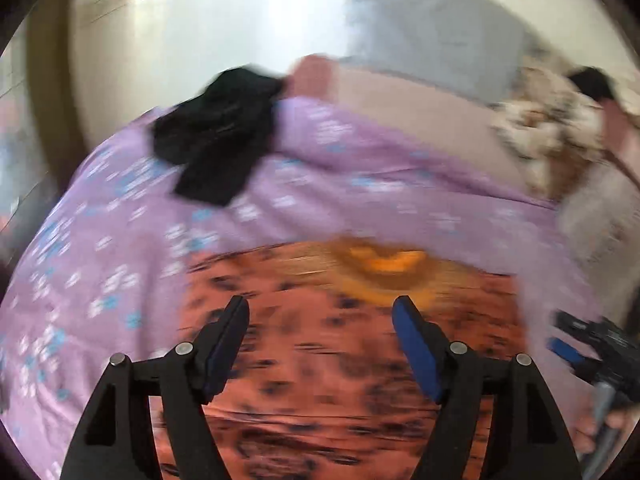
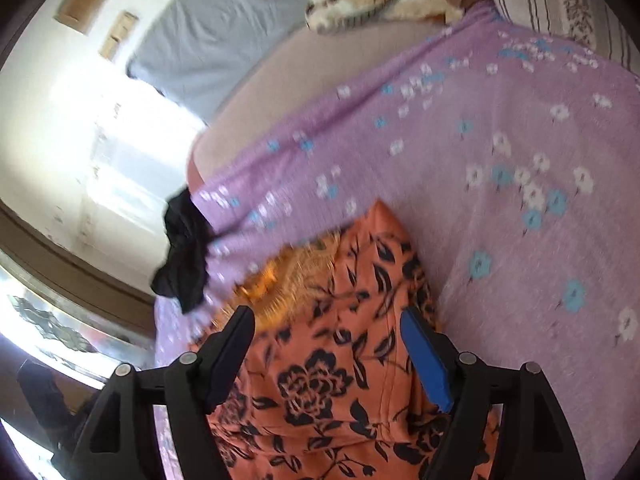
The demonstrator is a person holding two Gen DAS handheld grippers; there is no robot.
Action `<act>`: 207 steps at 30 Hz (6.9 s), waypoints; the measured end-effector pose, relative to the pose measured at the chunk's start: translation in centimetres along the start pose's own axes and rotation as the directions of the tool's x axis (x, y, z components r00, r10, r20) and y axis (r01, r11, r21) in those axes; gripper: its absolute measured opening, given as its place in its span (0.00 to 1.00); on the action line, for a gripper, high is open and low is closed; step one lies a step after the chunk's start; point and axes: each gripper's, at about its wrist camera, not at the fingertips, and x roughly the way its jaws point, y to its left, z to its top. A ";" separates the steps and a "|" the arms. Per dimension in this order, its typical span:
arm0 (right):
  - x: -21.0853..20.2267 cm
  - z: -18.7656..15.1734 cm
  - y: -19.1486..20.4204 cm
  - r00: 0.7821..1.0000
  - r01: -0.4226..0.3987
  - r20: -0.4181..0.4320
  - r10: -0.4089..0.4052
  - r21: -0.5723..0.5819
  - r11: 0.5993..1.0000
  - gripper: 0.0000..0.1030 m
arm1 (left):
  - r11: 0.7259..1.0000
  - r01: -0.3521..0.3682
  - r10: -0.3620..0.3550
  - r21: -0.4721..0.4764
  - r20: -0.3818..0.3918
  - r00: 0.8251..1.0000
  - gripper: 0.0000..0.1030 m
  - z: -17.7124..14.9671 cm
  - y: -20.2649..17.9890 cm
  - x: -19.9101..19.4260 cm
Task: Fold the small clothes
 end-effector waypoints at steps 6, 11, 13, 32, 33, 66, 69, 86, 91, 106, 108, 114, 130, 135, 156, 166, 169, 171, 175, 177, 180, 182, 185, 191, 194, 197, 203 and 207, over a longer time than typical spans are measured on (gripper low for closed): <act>1.0 -0.5 -0.5 0.998 -0.057 -0.032 0.057 0.004 0.998 0.70 | 0.977 -0.212 0.209 0.005 -0.173 0.962 0.72 -2.9 5.4 6.0; 6.0 -2.8 -0.2 0.968 0.070 -0.236 -0.081 -0.053 0.996 0.64 | 0.965 -0.242 0.260 0.104 -0.243 0.935 0.73 -5.3 4.9 8.9; 6.4 -3.2 0.6 0.966 0.124 -0.214 -0.147 -0.117 0.985 0.56 | 0.959 -0.244 0.272 0.142 -0.227 0.935 0.73 -5.2 3.9 7.9; 7.4 -6.2 6.7 0.973 0.024 -0.205 -0.102 -0.351 0.936 0.58 | 0.943 -0.122 0.144 0.311 -0.049 0.988 0.74 -6.6 -4.2 3.8; 7.1 -6.1 6.8 0.977 0.024 -0.189 -0.097 -0.351 0.936 0.58 | 0.943 -0.119 0.133 0.312 -0.024 0.991 0.74 -6.6 -4.6 3.0; 9.6 -7.6 6.8 0.945 -0.025 -0.315 -0.090 -0.341 0.940 0.58 | 0.951 -0.120 0.171 0.285 -0.162 0.972 0.75 -7.8 -3.0 7.2; 8.4 -6.6 6.5 0.956 -0.023 -0.283 -0.073 -0.323 0.946 0.58 | 0.962 -0.110 0.152 0.249 -0.158 0.976 0.75 -6.7 -2.2 6.5; 5.2 -1.4 0.2 0.982 0.099 -0.154 -0.108 -0.061 0.993 0.59 | 0.956 -0.262 0.284 0.134 -0.182 0.941 0.79 -4.7 3.2 7.6; 6.2 -3.2 3.4 0.984 0.026 -0.171 -0.057 -0.177 0.984 0.59 | 0.958 -0.264 0.279 0.111 -0.146 0.949 0.79 -3.7 3.7 7.0; 10.4 -13.0 11.5 0.922 -0.069 -0.337 -0.190 -0.627 0.776 0.48 | 0.931 -0.320 0.347 0.175 -0.146 0.927 0.79 -4.4 3.6 7.4; 10.0 -12.8 11.5 0.898 -0.128 -0.409 -0.162 -0.597 0.792 0.48 | 0.935 -0.309 0.330 0.173 -0.110 0.937 0.79 -4.0 3.2 6.5; 8.0 -8.1 9.5 0.948 -0.129 -0.317 -0.023 -0.452 0.883 0.47 | 0.958 -0.197 0.218 0.210 -0.080 0.973 0.79 -4.4 0.0 5.1; 8.7 -5.6 7.2 0.984 -0.064 -0.177 0.001 -0.350 0.934 0.49 | 0.936 -0.174 0.219 0.307 -0.117 0.969 0.85 -5.8 -1.8 7.1; 11.0 -7.3 7.8 0.964 -0.021 -0.249 -0.091 -0.412 0.911 0.49 | 0.940 -0.282 0.311 0.194 -0.141 0.940 0.84 -4.3 2.5 7.9; 1.7 -6.5 2.2 0.972 0.146 -0.130 -0.197 -0.328 0.934 0.46 | 0.943 -0.239 0.265 0.233 -0.089 0.960 0.84 -7.9 -0.6 6.1; -7.1 -14.5 -3.1 0.955 0.204 -0.153 -0.253 -0.282 0.938 0.59 | 0.987 -0.081 0.088 0.138 -0.044 0.995 0.84 -16.0 -1.9 -1.2; -7.6 -16.0 -4.5 0.950 0.200 -0.185 -0.253 -0.266 0.943 0.59 | 0.984 -0.078 0.099 0.159 -0.130 0.987 0.85 -19.2 -2.4 -1.2; -7.9 -16.5 -4.4 0.944 0.205 -0.197 -0.265 -0.279 0.938 0.59 | 0.985 -0.092 0.107 0.144 -0.098 0.989 0.85 -20.4 -2.4 -2.6; -8.7 -17.8 -5.0 0.941 0.189 -0.224 -0.255 -0.278 0.942 0.59 | 0.977 -0.104 0.127 0.185 -0.118 0.985 0.93 -22.1 -2.8 -3.6; -9.1 -18.8 -5.1 0.939 0.192 -0.225 -0.260 -0.287 0.939 0.59 | 0.981 -0.098 0.121 0.170 -0.134 0.984 0.95 -22.8 -2.6 -4.3; -9.5 -19.9 -4.8 0.934 0.197 -0.226 -0.276 -0.318 0.927 0.61 | 0.982 -0.101 0.126 0.160 -0.151 0.980 1.00 -23.8 -2.4 -5.0; -9.6 -20.6 -4.6 0.933 0.200 -0.220 -0.285 -0.341 0.919 0.62 | 0.980 -0.102 0.128 0.168 -0.150 0.980 1.00 -24.2 -2.6 -5.4; -9.4 -21.0 -4.1 0.928 0.210 -0.211 -0.307 -0.384 0.899 0.62 | 0.983 -0.105 0.132 0.152 -0.178 0.975 1.00 -24.3 -2.3 -5.4; -9.9 -21.1 -4.7 0.934 0.182 -0.229 -0.275 -0.357 0.916 0.62 | 0.984 -0.138 0.163 0.115 -0.241 0.957 1.00 -24.2 -2.3 -5.5; -10.4 -21.6 -5.1 0.935 0.161 -0.243 -0.257 -0.355 0.921 0.62 | 0.983 -0.147 0.171 0.109 -0.250 0.953 1.00 -24.4 -2.4 -5.6; -10.9 -22.1 -5.5 0.936 0.147 -0.253 -0.245 -0.351 0.925 0.62 | 0.984 -0.147 0.170 0.106 -0.268 0.948 1.00 -24.7 -2.4 -5.9; -11.4 -22.7 -6.2 0.934 0.134 -0.273 -0.230 -0.327 0.935 0.62 | 0.988 -0.114 0.142 0.109 -0.303 0.942 1.00 -26.1 -1.9 -7.3; -11.4 -23.2 -5.9 0.927 0.147 -0.279 -0.249 -0.339 0.929 0.63 | 0.989 -0.084 0.118 0.118 -0.315 0.942 1.00 -27.8 -1.2 -8.7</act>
